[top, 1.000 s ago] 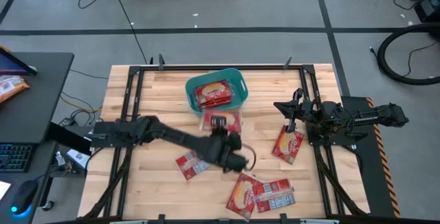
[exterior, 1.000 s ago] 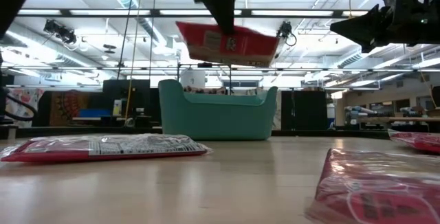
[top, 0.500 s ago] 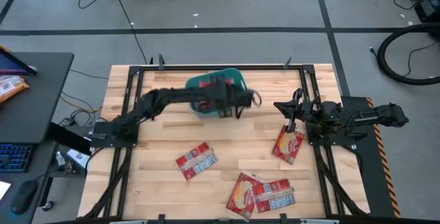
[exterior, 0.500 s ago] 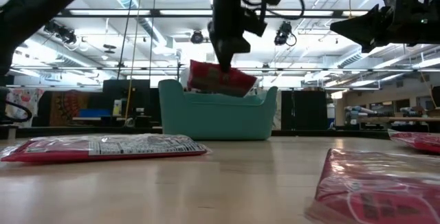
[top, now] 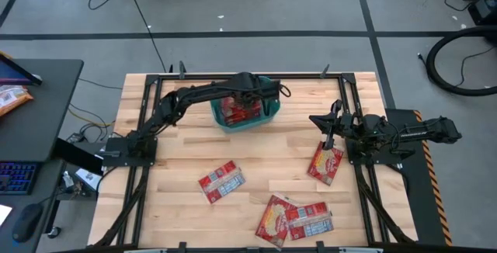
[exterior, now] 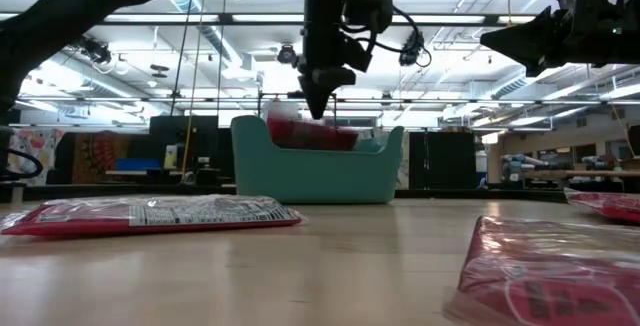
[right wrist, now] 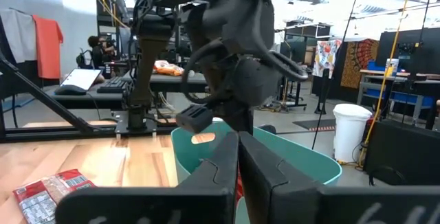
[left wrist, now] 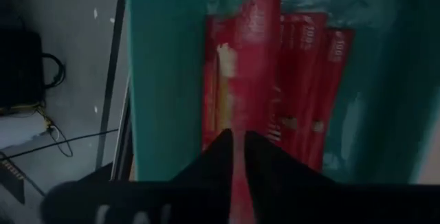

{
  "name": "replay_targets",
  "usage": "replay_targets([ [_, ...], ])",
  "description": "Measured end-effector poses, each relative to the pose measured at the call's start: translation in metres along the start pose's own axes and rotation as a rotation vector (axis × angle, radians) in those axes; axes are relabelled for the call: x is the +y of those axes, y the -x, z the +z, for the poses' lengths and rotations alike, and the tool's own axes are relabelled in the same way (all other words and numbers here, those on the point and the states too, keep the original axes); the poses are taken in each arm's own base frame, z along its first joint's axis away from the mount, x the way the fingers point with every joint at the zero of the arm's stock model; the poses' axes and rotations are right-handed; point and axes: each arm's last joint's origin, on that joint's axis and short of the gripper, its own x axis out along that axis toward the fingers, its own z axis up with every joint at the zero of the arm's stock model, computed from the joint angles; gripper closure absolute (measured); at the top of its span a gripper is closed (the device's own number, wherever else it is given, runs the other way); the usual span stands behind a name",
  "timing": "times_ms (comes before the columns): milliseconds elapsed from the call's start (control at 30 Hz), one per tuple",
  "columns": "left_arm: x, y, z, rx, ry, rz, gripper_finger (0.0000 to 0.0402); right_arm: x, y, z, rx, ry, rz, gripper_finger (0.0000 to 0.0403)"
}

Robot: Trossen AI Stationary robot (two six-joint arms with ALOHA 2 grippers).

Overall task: Sort popcorn bags into baskets
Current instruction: Put the red popcorn bag into the green bin

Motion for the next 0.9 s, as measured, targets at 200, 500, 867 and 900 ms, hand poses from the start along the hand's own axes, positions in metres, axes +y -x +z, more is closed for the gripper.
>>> replay_targets([
  [200, -0.021, 0.013, -0.004, -0.007, -0.021, -0.019, 0.0293, 0.0, 0.0, 0.0, 0.0, 0.0, 0.0, 0.0383],
  [500, -0.123, 0.074, -0.033, -0.048, -0.119, -0.293, 0.0281, 0.0, 0.0, 0.0, 0.0, 0.0, 0.0, 0.0383],
  [867, -0.226, 0.143, -0.102, -0.181, -0.059, -0.25, 0.0281, 0.0, 0.0, 0.0, 0.0, 0.0, 0.0, 0.0383],
  [900, -0.233, 0.147, -0.108, -0.189, -0.035, -0.252, 0.0281, 0.0, 0.0, 0.0, 0.0, 0.0, 0.0, 0.0383],
])
